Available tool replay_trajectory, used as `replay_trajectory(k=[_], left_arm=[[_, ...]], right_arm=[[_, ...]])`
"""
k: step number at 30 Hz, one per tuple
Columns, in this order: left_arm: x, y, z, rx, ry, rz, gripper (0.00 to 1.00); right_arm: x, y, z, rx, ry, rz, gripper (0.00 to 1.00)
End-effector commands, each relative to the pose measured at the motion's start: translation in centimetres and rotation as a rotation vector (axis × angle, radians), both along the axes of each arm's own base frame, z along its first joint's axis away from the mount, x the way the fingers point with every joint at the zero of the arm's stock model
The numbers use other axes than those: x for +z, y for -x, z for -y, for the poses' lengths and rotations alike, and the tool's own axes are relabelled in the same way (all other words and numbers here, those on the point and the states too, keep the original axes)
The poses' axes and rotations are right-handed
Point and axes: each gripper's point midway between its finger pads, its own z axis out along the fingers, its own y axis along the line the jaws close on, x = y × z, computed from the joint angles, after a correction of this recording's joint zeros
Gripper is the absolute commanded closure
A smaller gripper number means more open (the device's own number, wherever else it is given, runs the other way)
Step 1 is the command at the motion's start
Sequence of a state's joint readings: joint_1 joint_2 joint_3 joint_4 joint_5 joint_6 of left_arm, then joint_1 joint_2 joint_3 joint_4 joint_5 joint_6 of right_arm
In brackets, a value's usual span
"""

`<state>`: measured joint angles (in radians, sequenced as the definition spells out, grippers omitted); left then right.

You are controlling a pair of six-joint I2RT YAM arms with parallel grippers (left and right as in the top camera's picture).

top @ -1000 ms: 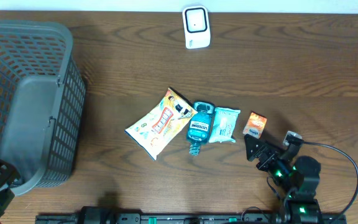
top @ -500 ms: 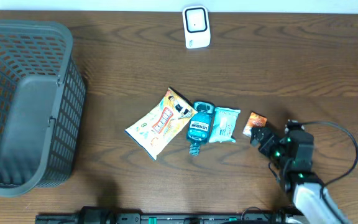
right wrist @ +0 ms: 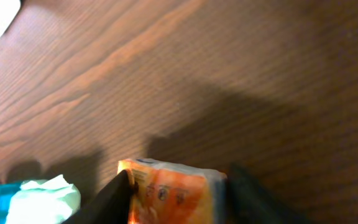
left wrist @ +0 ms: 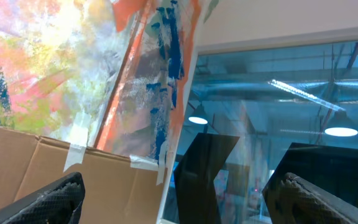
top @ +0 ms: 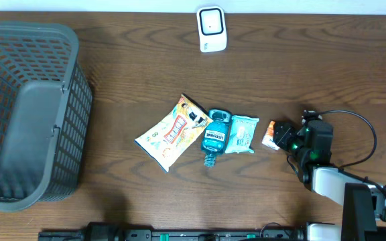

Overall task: Scan the item barcode
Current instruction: 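Move the right gripper to the orange box and grasp it, then lift the orange box with the right gripper and carry it toward the scanner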

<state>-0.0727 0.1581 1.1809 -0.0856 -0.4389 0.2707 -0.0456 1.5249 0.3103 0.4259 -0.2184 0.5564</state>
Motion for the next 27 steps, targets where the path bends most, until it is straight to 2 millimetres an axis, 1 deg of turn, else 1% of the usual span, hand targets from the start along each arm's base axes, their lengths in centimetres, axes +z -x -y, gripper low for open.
replay_trajectory(k=[1,3,6,8,11,15,17,21,24,27], left_arm=[[0.3,0.4,0.2,-0.008,-0.004,0.014,0.01],[0.2,0.3,0.2,-0.008,-0.004,0.012,0.01],[0.2,0.3,0.2,-0.009,-0.004,0.012,0.01],[0.2,0.3,0.2,-0.008,-0.004,0.012,0.01],[0.3,0.3,0.2,-0.009,-0.004,0.012,0.01],[0.3,0.3,0.2,-0.009,-0.005,0.012,0.01],[0.3,0.3,0.2,-0.009,-0.005,0.012,0.01],[0.3,0.3,0.2,-0.009,-0.005,0.012,0.01],[0.3,0.3,0.2,-0.009,-0.005,0.012,0.01],[0.3,0.4,0.2,-0.01,-0.005,0.017,0.01]], right_arm=[[-7.0,7.6,-0.3,-0.016,-0.024,-0.321,0.7],[-6.9,7.5,-0.6,-0.006,-0.036,-0.314,0.84],[-6.2,6.8,-1.6,0.064,-0.065,-0.266,0.98],[-5.3,6.1,-2.9,0.144,-0.1,-0.209,0.99],[-3.4,5.2,-5.1,0.251,-0.194,-0.117,0.99],[0.5,4.4,-8.4,0.401,-0.378,0.015,0.99],[2.4,4.3,-9.6,0.449,-0.478,0.057,0.99],[5.8,4.6,-10.7,0.511,-0.665,0.092,0.99],[8.4,5.1,-10.7,0.564,-0.792,0.107,0.99],[10.2,5.6,-10.6,0.592,-0.887,0.088,0.99]])
